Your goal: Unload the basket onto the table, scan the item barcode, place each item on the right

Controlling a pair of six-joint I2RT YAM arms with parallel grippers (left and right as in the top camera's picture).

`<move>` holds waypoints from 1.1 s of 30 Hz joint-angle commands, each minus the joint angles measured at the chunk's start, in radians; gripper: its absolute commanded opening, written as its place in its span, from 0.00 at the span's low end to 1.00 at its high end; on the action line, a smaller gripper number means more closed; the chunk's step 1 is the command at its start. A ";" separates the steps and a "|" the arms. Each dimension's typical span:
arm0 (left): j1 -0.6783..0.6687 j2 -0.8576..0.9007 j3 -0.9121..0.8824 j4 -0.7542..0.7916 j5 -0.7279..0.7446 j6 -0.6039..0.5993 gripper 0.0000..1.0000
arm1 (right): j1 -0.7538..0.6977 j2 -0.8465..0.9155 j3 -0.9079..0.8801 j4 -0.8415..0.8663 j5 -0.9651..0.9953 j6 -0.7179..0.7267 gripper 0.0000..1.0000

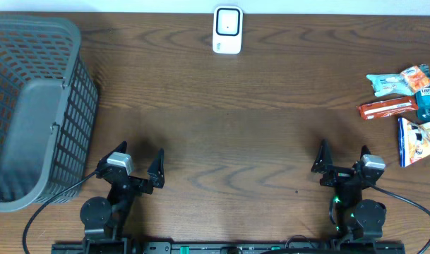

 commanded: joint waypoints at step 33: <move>-0.006 -0.026 -0.028 -0.002 -0.173 0.048 0.98 | -0.005 -0.005 -0.002 -0.002 0.009 -0.014 0.99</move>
